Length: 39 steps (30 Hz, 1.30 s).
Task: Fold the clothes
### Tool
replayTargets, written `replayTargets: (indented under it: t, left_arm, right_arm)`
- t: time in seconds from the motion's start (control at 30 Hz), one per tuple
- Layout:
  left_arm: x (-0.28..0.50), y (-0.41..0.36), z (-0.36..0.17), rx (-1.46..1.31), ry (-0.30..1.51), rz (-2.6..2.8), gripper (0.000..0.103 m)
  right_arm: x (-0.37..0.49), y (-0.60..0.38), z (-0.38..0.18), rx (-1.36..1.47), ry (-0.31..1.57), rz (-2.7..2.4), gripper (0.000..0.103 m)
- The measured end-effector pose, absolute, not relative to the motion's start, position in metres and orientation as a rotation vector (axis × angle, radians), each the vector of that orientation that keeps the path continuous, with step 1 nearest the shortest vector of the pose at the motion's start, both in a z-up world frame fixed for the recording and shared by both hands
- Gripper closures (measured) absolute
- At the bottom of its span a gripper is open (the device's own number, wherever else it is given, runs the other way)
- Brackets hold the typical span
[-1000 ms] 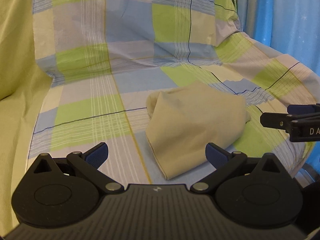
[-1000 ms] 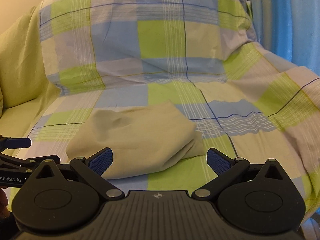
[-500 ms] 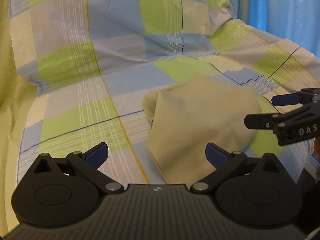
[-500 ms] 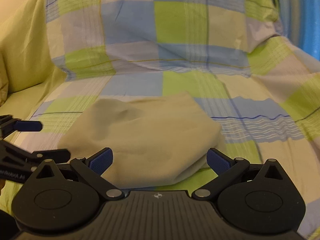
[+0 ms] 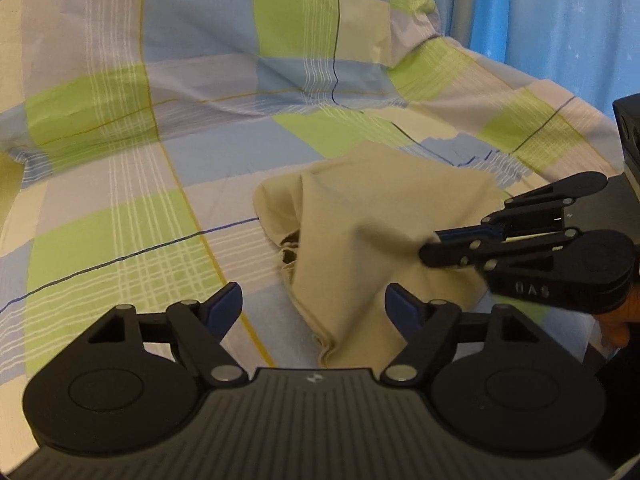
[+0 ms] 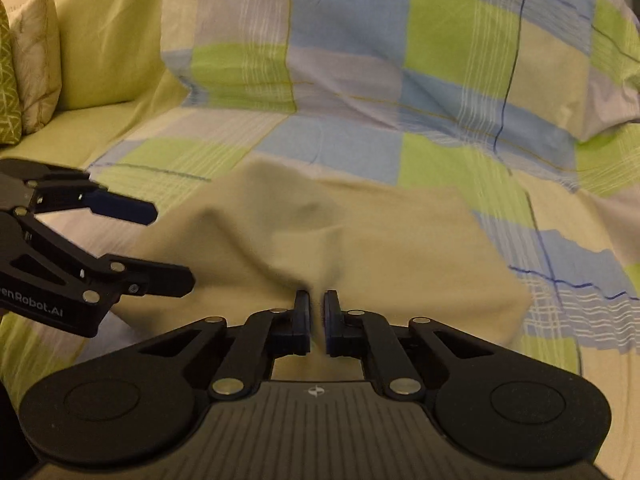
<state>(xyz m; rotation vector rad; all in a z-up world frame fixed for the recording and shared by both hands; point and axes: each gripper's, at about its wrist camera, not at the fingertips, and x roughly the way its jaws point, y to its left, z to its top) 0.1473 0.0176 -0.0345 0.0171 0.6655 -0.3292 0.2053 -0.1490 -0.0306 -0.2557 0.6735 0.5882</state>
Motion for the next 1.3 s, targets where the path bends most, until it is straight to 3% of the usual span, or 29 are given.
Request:
replayTargets:
  t: [0.4,0.5,0.67,0.83,0.93,1.1,1.3]
  left_arm:
    - [0.072,0.054,0.037,-0.105,0.444,-0.239,0.012]
    - [0.042,0.071,0.061,-0.158,0.364,-0.197,0.004]
    - [0.023,0.084,0.076,-0.149,0.339,-0.163,0.003]
    - [0.029,0.077,0.057,-0.097,0.417,-0.172,0.003]
    - [0.037,0.068,0.039,-0.042,0.469,-0.196,0.003]
    - [0.058,0.049,0.012,0.040,0.542,-0.216,0.004]
    - [0.071,0.038,-0.005,0.074,0.589,-0.248,0.005]
  right_arm:
    - [0.153,-0.163,0.113,-0.144,0.386,0.656,0.100]
    - [0.153,-0.169,0.122,-0.129,0.363,0.609,0.103]
    - [0.154,-0.180,0.138,-0.104,0.325,0.529,0.103]
    - [0.191,-0.209,0.087,-0.157,0.492,0.300,0.098]
    - [0.185,-0.225,0.072,-0.131,0.537,0.332,0.087]
    - [0.151,-0.194,0.038,-0.251,0.619,0.571,0.059]
    - [0.126,-0.123,-0.029,-0.665,0.650,0.727,0.055]
